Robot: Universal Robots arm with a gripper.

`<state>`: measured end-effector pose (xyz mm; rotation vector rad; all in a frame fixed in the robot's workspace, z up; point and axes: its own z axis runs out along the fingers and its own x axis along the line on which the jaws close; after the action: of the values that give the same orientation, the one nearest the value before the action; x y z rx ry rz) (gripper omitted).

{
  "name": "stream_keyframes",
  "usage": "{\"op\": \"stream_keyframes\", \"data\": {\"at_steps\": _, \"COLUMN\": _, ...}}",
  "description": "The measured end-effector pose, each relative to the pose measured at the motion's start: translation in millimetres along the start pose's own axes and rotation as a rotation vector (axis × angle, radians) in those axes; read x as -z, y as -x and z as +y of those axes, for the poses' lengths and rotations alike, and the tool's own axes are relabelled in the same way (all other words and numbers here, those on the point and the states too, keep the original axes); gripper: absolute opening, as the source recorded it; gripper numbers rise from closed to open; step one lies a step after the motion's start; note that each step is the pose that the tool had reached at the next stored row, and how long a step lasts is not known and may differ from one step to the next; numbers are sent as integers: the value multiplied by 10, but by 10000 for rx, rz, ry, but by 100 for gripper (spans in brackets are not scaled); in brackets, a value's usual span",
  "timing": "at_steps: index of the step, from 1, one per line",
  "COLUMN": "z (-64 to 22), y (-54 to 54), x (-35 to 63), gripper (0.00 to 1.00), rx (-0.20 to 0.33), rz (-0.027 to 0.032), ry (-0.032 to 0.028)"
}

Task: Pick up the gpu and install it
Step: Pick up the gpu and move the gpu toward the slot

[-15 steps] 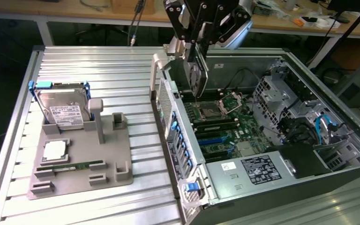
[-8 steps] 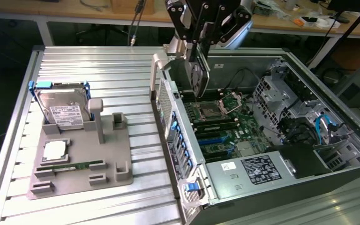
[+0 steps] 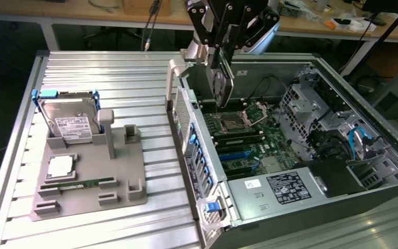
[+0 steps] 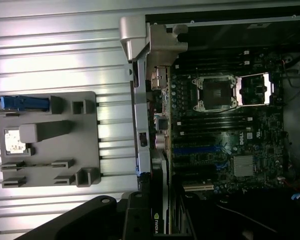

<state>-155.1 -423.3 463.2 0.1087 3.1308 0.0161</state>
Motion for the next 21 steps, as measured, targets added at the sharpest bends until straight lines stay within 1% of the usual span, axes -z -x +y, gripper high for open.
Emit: {"op": "stream_keyframes", "data": {"at_steps": 21, "z": 7, "y": 100, "x": -1, "gripper": 27, "rx": 3, "rz": 0, "ry": 0}}
